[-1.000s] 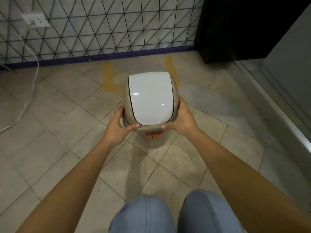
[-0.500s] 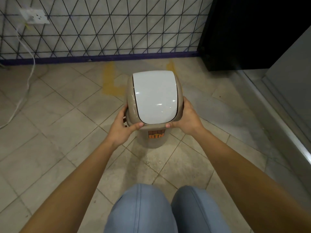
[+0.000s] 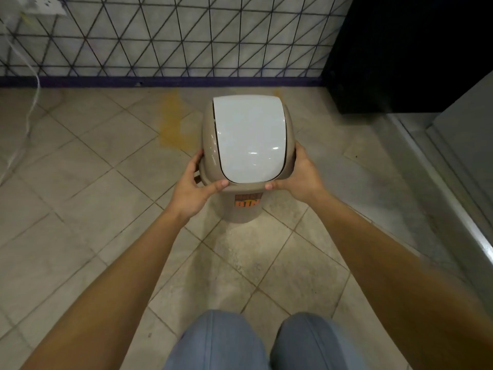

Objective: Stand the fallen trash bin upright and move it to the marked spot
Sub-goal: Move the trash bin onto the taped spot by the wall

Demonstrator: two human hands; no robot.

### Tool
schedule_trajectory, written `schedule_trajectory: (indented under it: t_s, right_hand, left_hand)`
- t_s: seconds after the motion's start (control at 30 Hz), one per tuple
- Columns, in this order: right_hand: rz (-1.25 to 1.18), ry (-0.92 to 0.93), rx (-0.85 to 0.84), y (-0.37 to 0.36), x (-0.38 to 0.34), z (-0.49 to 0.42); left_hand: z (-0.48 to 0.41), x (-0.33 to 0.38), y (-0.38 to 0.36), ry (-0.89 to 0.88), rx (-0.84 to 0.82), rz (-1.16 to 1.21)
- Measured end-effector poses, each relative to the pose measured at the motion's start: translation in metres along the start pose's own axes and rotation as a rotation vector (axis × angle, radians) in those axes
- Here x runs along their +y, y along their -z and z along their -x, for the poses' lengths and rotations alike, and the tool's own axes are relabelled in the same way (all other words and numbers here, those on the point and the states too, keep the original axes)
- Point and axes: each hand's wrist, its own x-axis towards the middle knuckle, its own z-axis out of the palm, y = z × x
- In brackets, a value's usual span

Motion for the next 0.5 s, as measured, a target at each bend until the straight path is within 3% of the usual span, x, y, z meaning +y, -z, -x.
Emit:
schedule_trajectory:
  t_s: [0.5]
  right_hand:
    - [-0.053, 0.020, -0.004, 0.002, -0.006, -0.033]
  left_hand:
    - [-0.035, 0.005, -0.001, 0.017, 0.014, 0.022]
